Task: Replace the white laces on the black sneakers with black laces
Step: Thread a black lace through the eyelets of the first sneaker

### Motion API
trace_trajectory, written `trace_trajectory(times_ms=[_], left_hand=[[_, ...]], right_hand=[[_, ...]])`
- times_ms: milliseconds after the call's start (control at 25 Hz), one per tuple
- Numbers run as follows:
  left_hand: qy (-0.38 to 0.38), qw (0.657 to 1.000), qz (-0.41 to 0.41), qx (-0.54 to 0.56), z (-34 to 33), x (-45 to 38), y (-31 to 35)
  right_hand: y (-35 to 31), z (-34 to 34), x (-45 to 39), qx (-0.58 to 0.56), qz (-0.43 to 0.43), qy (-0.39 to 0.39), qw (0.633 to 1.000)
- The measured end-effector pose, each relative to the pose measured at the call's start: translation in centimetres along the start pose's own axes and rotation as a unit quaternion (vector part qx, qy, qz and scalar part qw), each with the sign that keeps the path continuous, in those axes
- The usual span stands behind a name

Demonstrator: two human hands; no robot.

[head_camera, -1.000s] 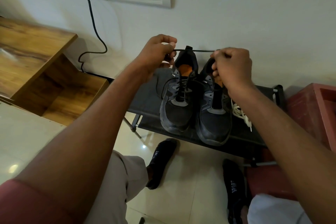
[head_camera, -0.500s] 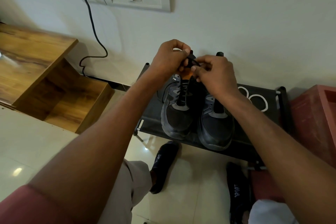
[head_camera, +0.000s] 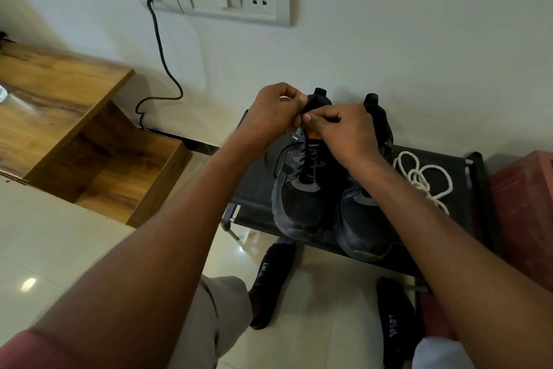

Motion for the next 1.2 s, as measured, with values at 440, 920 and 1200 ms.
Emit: trace_trajectory(times_ms=[440, 920, 1200], left_hand=[[-0.069, 0.966, -0.057, -0.243, -0.2, -1.0, -3.2], [-0.088, 0.98, -0.03, -0.176, 0.5, -1.5, -4.1], [-0.054, 0.981, -0.006, -0.189, 0.8, -1.8, -4.4]], right_hand=[[1.2, 0.1, 0.4, 0.2, -0.003, 0.0, 0.98], [1.6, -2.3, 0.5, 0.16, -0.049, 0.025, 0.986], [1.5, -3.0, 0.5, 0.097, -0.116, -0.007, 0.988]])
Point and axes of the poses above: each hand's wrist, its own x-axis away from the middle knuckle, its own z-axis out of the back of the hand, y = z × x, the point moved 1 cm from there along -x, towards the middle knuckle, and after that the axes turned 8 degrees about y, right-handed, at the moved point
